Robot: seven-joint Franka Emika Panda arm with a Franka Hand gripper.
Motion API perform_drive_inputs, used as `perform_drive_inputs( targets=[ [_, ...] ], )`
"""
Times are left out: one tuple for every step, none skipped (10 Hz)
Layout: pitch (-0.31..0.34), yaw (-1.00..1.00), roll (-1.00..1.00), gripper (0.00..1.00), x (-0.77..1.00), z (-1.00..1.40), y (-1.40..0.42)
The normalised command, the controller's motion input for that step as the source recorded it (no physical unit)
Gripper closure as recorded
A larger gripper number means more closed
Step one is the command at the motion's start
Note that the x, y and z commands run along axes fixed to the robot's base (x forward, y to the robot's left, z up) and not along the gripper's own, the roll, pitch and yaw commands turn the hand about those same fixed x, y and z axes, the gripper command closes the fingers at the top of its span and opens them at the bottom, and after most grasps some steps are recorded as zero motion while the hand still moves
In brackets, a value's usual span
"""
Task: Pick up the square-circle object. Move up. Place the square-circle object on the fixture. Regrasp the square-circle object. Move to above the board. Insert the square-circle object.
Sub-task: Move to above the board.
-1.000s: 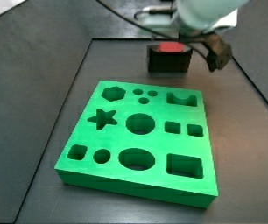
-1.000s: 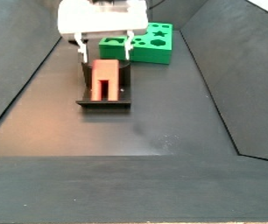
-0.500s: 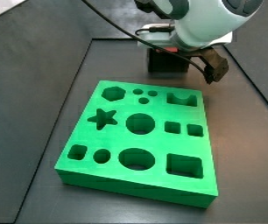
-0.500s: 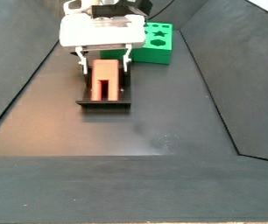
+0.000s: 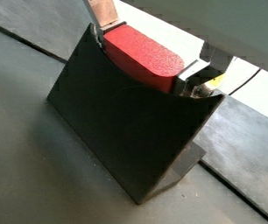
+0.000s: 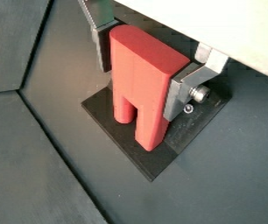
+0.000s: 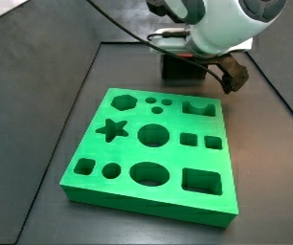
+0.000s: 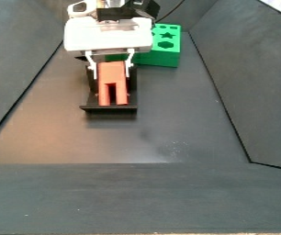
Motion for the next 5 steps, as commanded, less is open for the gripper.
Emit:
perform_drive_inputs(
  targets=[
    [0.234,0.24,0.32,1.00,0.21,1.00,-0.11],
    [0.234,0.24,0.32,1.00,0.21,1.00,-0.11],
    [0.209,0.23,0.25,1.00,0.20,1.00,-0.11],
    [0.161,0.24,0.16,1.00,0.20,1.00,-0.11],
    [0.110,0.25,0.10,1.00,0.20,1.00,-0.10]
  ],
)
